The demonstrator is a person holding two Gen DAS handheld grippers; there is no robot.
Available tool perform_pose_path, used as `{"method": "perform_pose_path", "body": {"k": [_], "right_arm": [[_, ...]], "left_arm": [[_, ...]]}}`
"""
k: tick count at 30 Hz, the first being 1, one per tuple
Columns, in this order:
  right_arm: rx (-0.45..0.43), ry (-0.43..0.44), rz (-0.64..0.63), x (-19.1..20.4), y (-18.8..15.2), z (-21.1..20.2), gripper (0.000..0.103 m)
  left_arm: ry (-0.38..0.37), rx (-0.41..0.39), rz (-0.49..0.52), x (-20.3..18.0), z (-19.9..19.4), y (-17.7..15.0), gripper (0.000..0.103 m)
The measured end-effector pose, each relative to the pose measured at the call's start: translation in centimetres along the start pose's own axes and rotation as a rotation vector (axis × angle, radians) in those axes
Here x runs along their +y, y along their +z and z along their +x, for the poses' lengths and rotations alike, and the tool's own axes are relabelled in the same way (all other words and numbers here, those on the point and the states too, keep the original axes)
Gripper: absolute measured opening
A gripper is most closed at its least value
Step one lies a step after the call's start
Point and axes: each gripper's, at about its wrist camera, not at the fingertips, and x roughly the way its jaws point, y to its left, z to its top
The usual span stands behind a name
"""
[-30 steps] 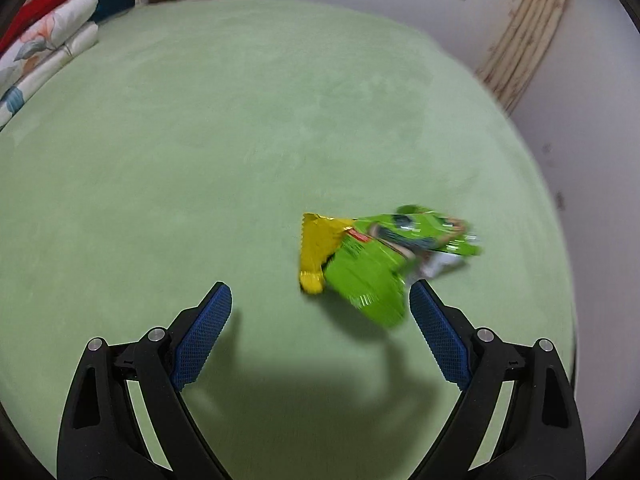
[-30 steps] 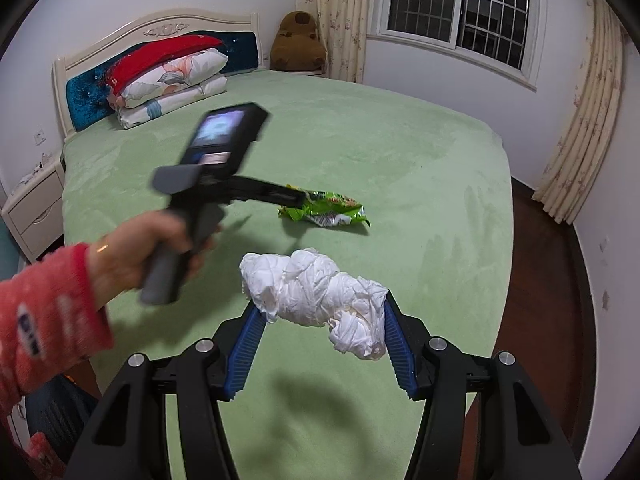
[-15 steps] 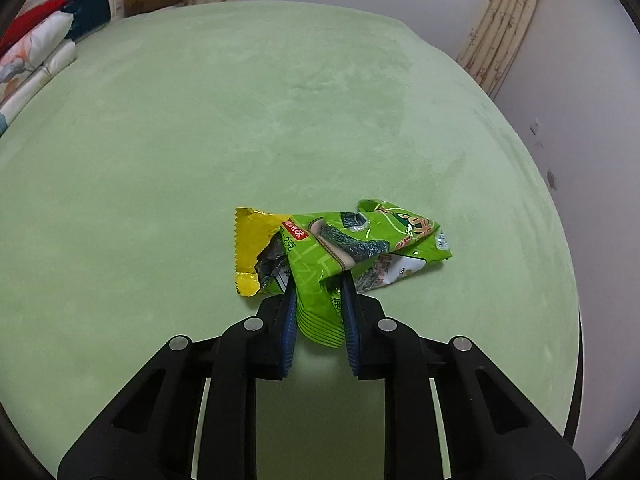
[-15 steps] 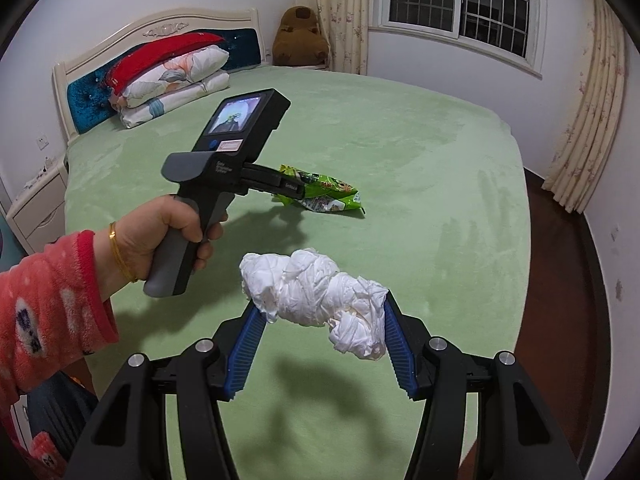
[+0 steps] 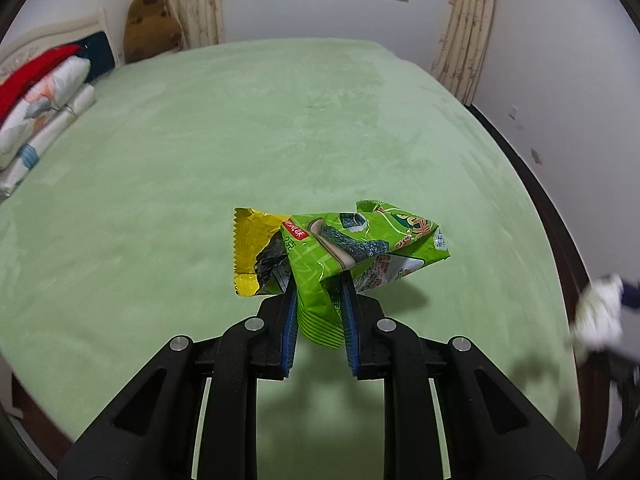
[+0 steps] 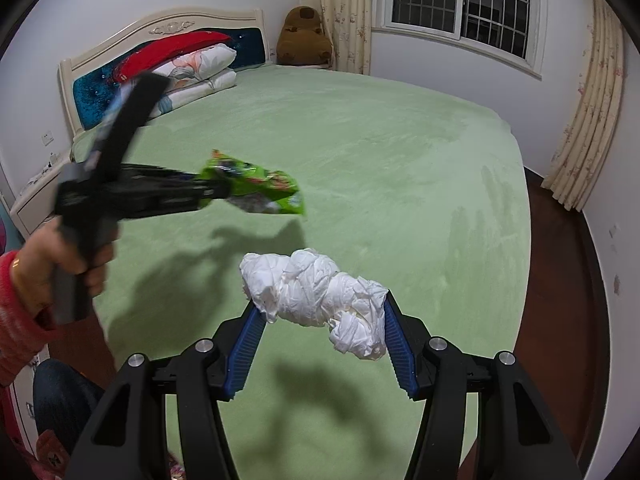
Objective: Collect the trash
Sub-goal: 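Move both tools over the orange bin and release chip bag and cloth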
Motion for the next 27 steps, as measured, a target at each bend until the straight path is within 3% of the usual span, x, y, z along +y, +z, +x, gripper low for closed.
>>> {"method": "perform_pose_path", "body": {"k": [7,14,21,27], "right_arm": [[0.004,0.012,-0.030,3.6,-2.8,-4.0,0.056],[0.024,0.039,-0.072,7.2,-6.9,-7.1,0.057],[0.095,0.093,-0.111,11.3,-12.7,-7.8,0.057],[0.231,0.129,-0.130,14.5,-17.9,-5.2,0.056]], "left_arm": [[-0.018,-0.049,0.058,0.7,-9.0,-7.6,0.019],[-0.034,-0.020,0.100,1.0,-14.4,-15.6,0.019],[-0.034,0.049,0.116,0.4,-16.1,-23.7,0.019],[-0.046,0.190,0.164,-0.8,-14.1,-30.0,0.019]]}}
